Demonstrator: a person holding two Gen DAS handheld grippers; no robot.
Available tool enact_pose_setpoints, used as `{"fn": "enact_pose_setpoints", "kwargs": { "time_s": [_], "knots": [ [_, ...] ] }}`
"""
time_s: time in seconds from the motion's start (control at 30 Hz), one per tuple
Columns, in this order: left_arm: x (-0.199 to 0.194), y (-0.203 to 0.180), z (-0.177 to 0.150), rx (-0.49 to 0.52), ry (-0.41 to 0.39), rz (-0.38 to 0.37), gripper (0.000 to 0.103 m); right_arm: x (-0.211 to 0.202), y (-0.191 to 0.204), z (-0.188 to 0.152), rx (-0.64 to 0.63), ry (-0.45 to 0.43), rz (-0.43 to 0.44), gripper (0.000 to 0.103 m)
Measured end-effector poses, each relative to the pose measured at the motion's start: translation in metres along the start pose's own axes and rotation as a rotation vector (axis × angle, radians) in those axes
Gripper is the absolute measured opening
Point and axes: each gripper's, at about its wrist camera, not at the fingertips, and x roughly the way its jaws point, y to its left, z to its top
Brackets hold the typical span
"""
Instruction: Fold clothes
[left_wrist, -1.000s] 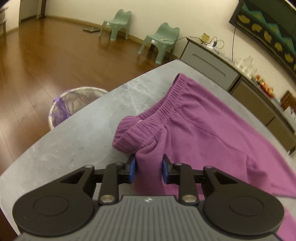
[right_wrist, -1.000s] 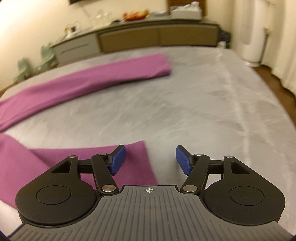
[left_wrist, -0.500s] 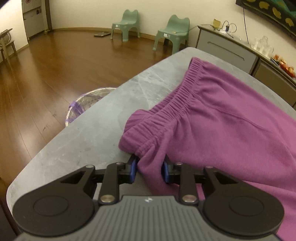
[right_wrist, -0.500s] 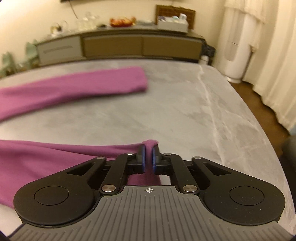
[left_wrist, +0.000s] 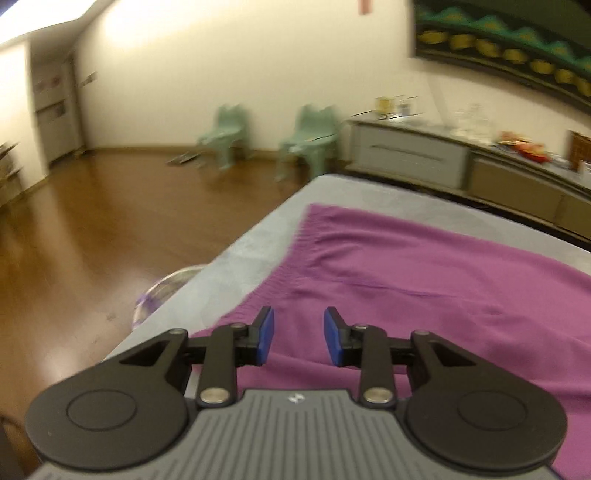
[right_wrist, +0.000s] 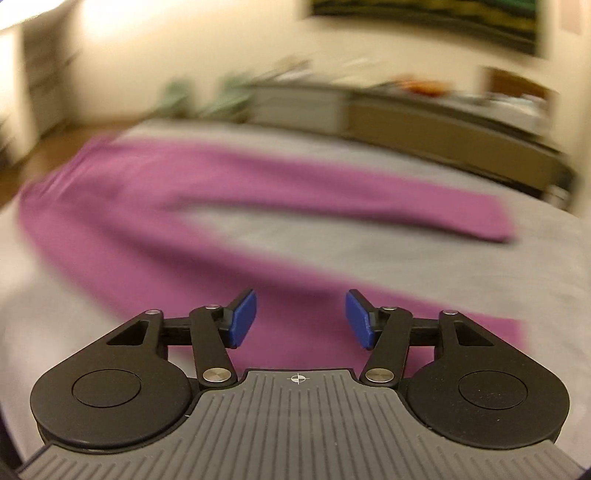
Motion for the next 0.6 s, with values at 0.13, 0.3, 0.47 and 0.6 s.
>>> {"fn": "enact_pose_setpoints", "kwargs": {
  "time_s": [0.13, 0.3, 0.47, 0.6],
  "knots": [
    [0.001, -0.016, -0.006, 0.019, 0.032, -0.080, 0.027, 0.034, 0.026, -0.003, -0.002, 0.057, -0.008, 0.059],
    [-0.020, -0.098, -0.031, 0.245, 0.031, -0.299, 0.028, 0.024, 0.046, -0.009, -0.053, 0.218, 0.048, 0.056],
    [-0.010, -0.191, -0.043, 0.416, 0.087, -0.423, 0.028, -0.011, 0.043, -0.032, 0.054, 0.176, 0.088, 0.054],
    [0.011, -0.261, -0.046, 0.507, 0.156, -0.476, 0.027, -0.006, 0.034, -0.014, 0.161, 0.020, 0.006, 0.056]
  ]
}}
